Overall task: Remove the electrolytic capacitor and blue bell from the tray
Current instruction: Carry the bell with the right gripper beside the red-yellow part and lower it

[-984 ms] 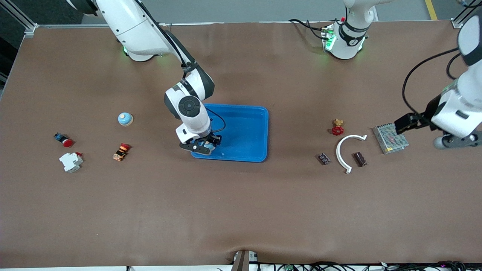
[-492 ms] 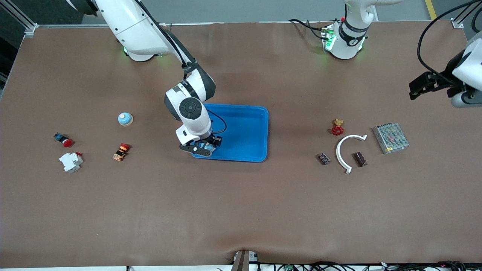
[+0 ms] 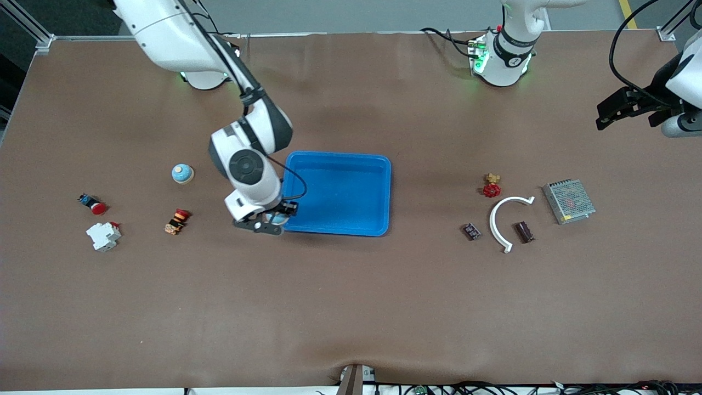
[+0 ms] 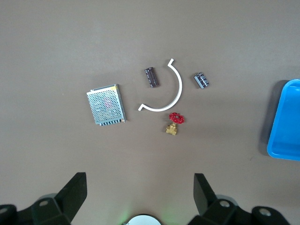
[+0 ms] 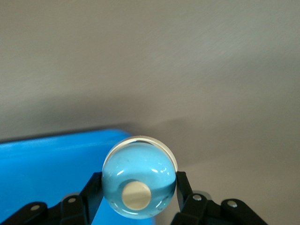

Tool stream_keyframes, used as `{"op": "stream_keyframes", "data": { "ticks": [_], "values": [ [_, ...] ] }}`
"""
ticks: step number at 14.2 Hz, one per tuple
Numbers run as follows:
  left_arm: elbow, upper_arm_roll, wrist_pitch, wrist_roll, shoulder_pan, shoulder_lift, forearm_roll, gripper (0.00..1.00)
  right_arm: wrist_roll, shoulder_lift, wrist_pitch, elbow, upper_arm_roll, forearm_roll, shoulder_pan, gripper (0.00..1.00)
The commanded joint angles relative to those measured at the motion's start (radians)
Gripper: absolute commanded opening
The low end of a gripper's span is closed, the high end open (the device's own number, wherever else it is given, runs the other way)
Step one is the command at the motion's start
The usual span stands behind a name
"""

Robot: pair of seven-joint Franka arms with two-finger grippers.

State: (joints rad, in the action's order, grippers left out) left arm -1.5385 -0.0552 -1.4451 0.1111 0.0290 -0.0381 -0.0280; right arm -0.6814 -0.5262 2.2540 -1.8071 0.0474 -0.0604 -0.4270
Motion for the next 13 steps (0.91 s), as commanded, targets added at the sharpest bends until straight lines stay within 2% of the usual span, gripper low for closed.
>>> {"op": "stream_keyframes", "data": {
  "ticks": [1, 8, 13],
  "values": [
    [-0.020, 0.006, -0.003, -0.011, 0.003, -0.016, 0.019, 1.00, 0.129, 0.063, 0.028, -0.092, 0.015, -0.018, 0.083, 0.00],
    [-0.012, 0.000, -0.009, -0.005, 0.011, 0.000, 0.017, 1.00, 0.474, 0.160, 0.281, -0.357, 0.019, -0.018, 0.295, 0.00],
    [-0.011, 0.000, -0.014, -0.004, 0.008, 0.000, 0.020, 1.00, 0.629, 0.149, 0.392, -0.422, 0.019, -0.018, 0.402, 0.00]
  ]
}}
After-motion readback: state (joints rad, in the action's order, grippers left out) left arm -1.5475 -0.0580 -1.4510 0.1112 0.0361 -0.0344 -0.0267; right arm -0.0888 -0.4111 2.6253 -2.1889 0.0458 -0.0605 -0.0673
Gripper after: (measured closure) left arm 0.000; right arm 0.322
